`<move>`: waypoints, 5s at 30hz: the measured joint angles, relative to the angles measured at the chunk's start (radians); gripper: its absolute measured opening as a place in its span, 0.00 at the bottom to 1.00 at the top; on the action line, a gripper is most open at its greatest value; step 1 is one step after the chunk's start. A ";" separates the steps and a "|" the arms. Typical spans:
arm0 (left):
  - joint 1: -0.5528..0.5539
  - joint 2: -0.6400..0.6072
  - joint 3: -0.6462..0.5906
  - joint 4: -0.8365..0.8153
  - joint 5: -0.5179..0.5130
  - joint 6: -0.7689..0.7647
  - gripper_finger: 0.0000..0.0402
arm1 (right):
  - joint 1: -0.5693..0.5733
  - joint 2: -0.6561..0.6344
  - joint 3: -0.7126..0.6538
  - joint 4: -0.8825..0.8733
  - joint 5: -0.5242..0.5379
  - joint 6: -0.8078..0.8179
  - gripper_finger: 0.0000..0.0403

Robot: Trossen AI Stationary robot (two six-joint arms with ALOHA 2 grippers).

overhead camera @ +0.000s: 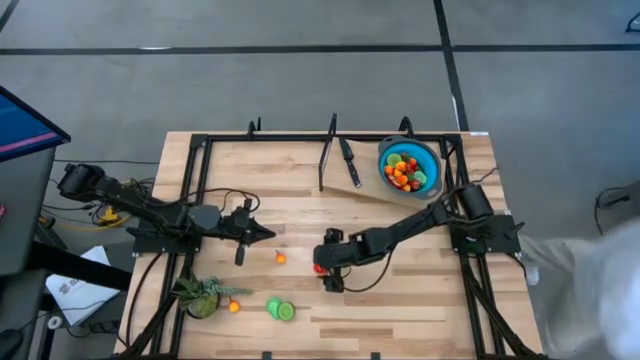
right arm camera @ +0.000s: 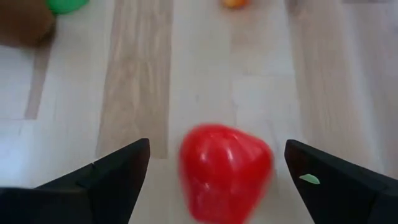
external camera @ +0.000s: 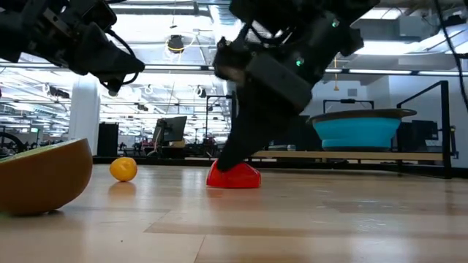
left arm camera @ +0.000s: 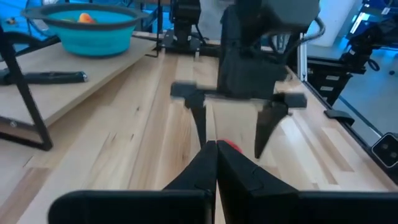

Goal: Pick & Place Fruit
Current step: Put the half red apple into the blue colander, then put the orange pear into the blue colander

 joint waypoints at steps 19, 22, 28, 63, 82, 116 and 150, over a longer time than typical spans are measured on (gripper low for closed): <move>0.000 0.012 0.002 0.008 0.000 0.000 0.00 | -0.028 0.031 0.000 -0.018 -0.059 -0.003 0.79; 0.000 0.012 0.002 0.008 0.000 -0.001 0.00 | -0.029 0.031 0.000 -0.024 -0.059 -0.002 0.72; 0.000 0.012 0.002 0.008 0.000 -0.003 0.00 | -0.026 0.031 0.000 -0.026 -0.060 0.000 0.64; 0.000 0.013 -0.001 0.008 0.001 -0.003 0.00 | -0.105 -0.370 -0.003 -0.670 -0.059 0.079 0.60; 0.001 0.013 -0.002 0.008 0.000 -0.002 0.00 | -0.493 -0.612 -0.002 -1.050 0.146 -0.024 0.60; 0.000 0.013 -0.002 0.005 0.034 -0.002 0.00 | -0.446 -0.637 -0.002 -0.923 0.140 -0.032 0.47; -0.099 0.013 -0.002 -0.043 0.042 -0.039 0.01 | 0.040 -0.617 -0.530 0.620 0.309 -0.127 0.00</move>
